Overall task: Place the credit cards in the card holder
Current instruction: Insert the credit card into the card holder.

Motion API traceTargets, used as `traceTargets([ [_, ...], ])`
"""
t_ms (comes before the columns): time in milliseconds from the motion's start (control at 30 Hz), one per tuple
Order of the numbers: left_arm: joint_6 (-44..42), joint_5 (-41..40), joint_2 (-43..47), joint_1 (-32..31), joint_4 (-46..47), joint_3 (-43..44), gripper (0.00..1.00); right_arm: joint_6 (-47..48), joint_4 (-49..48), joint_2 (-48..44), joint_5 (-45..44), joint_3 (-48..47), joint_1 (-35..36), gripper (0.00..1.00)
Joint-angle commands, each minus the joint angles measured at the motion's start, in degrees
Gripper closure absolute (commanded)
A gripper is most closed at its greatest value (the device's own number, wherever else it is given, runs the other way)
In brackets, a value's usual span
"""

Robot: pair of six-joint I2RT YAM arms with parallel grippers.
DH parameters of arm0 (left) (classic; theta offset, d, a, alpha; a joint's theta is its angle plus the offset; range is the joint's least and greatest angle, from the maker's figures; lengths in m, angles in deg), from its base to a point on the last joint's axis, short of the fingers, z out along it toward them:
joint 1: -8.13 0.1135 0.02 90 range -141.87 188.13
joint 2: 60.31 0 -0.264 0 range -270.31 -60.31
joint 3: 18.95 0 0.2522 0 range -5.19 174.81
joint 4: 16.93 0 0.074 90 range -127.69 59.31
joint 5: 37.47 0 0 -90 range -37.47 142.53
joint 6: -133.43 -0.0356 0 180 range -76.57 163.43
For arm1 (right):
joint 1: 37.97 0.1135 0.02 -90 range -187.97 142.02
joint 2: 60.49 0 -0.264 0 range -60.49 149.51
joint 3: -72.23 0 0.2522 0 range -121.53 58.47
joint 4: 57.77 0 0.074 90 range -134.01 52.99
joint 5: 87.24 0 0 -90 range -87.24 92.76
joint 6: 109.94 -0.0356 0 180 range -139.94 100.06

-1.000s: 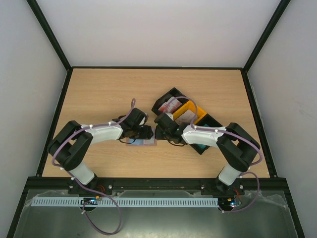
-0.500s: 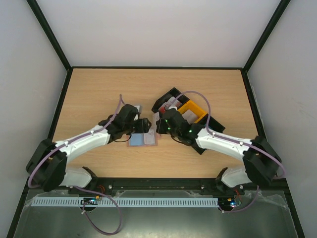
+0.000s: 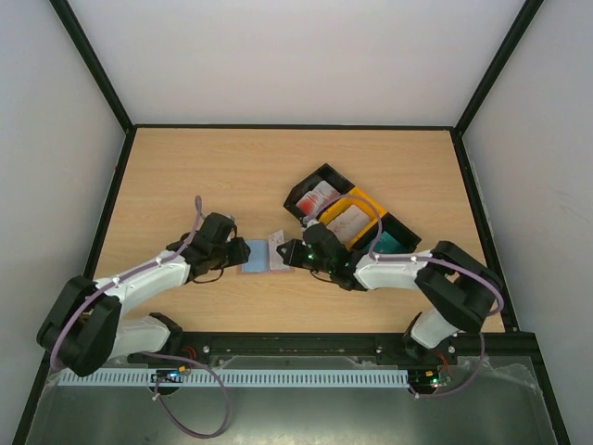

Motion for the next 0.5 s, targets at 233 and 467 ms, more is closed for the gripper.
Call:
traceTargets([
  [233, -1.2, 0.0, -3.8, 0.6, 0.3, -0.6, 0.42, -8.2, -15.3, 9.4, 1.3, 1.6, 0.6, 0.98],
  [467, -1.5, 0.6, -5.0, 0.6, 1.5, -1.8, 0.39, -7.8, -16.5, 12.2, -1.3, 2.2, 0.6, 0.98],
])
